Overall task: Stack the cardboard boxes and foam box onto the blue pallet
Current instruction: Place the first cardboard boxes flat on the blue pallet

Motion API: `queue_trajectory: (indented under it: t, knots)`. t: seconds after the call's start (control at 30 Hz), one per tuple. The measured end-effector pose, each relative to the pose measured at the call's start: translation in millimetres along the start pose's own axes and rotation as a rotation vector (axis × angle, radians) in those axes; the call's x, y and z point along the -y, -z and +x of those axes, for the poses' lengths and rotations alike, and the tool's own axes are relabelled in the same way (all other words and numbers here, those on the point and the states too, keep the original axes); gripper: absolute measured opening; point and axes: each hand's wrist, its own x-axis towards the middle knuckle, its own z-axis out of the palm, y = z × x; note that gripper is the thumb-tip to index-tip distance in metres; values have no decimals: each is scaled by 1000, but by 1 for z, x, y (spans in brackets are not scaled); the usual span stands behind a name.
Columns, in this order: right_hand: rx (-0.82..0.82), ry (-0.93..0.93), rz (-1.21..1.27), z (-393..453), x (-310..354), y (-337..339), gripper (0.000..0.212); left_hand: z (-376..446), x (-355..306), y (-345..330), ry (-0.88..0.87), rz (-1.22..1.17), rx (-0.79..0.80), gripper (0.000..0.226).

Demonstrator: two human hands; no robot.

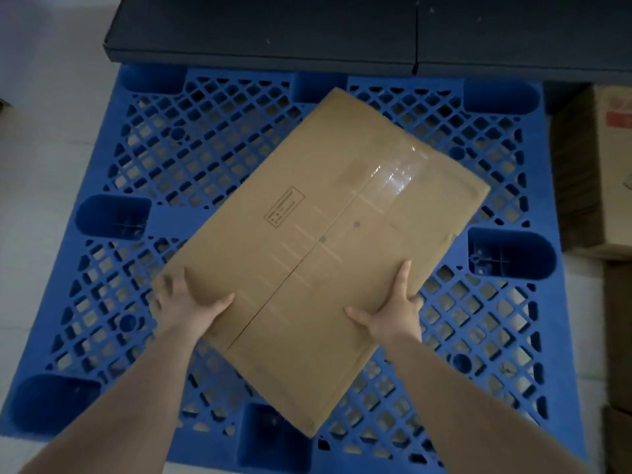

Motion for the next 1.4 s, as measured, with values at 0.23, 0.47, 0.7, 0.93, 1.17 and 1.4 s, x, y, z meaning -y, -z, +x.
queue_trajectory:
  t: [0.23, 0.47, 0.7, 0.93, 1.17, 1.4]
  knots:
    - [-4, 125, -98, 70, 55, 55, 137, 41, -14, 7, -109, -156, -2, 116]
    - [-145, 32, 52, 75, 33, 52, 112, 0, -23, -13, -63, -195, -42, 110]
    - [-118, -15, -2, 16, -35, 41, 126, -71, -22, -55, 64, -293, -29, 108]
    - [-5, 59, -250, 0, -59, 39, 144, -73, -26, -59, 140, -256, -13, 108]
    - [-14, 108, -184, 25, -15, 44, 143, -44, -45, -47, 78, -234, -44, 108]
    - [8, 119, -246, 42, 53, 34, 138, 3, -67, -14, 110, -103, -18, 101]
